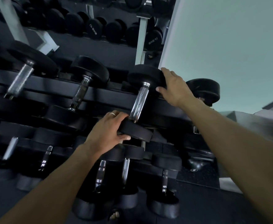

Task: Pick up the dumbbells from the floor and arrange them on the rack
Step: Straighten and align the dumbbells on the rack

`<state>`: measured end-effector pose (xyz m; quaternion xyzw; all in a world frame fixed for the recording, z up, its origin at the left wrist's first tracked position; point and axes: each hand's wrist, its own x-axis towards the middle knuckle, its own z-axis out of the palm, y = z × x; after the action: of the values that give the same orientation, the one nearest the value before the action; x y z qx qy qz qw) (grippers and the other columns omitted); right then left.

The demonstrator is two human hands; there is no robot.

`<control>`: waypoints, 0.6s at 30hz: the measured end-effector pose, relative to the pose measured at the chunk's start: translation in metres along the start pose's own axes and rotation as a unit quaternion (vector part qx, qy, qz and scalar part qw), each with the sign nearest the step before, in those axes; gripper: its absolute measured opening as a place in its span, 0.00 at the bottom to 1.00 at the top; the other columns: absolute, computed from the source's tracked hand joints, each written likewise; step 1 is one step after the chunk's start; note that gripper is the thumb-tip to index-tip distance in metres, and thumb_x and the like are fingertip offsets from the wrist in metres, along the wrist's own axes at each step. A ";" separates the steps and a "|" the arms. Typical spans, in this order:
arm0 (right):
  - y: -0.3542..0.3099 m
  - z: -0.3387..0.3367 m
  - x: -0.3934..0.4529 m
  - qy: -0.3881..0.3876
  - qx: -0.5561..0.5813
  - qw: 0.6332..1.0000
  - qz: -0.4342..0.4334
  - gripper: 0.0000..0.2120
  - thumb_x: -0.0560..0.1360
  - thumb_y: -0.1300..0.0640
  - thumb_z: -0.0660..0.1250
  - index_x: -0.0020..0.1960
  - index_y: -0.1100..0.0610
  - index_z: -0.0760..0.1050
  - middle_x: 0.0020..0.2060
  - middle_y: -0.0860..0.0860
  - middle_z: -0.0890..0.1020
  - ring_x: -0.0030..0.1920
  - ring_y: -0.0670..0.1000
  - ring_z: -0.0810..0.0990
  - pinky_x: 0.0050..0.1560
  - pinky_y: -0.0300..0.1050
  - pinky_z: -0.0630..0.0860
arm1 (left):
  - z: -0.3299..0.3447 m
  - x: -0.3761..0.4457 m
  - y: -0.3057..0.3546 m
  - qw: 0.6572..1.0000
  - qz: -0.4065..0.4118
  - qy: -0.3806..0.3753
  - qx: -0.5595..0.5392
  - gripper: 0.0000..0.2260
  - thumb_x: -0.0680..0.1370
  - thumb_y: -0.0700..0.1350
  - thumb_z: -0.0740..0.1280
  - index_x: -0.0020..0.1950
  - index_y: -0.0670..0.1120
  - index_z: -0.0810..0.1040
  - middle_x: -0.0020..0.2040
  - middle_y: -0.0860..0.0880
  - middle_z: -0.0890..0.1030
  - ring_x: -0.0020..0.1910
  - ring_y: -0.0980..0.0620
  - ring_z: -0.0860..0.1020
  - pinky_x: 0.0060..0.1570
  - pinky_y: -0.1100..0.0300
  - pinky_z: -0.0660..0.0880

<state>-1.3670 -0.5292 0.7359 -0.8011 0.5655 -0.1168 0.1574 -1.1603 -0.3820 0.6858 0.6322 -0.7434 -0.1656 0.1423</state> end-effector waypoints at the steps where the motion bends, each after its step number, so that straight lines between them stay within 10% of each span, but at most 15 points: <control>1: -0.001 0.001 0.004 0.000 0.002 1.000 0.008 0.28 0.79 0.56 0.66 0.75 0.57 0.60 0.61 0.59 0.75 0.60 0.60 0.75 0.58 0.51 0.71 | 0.001 0.001 -0.002 1.000 0.001 0.010 -0.001 0.27 0.66 0.55 0.77 0.59 0.47 0.73 0.53 0.51 0.76 0.54 0.51 0.74 0.52 0.56 0.74; 18: -0.018 -0.004 0.032 -0.017 -0.040 0.998 -0.046 0.23 0.77 0.56 0.69 0.69 0.57 0.68 0.56 0.58 0.79 0.54 0.61 0.78 0.56 0.52 0.72 | 0.014 0.003 -0.005 0.995 -0.039 0.052 -0.074 0.25 0.59 0.58 0.79 0.48 0.48 0.77 0.41 0.54 0.77 0.41 0.54 0.75 0.43 0.55 0.75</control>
<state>-1.3425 -0.5542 0.7469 -0.8337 0.5296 -0.0875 0.1294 -1.1619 -0.3849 0.6707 0.6562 -0.6953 -0.1926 0.2209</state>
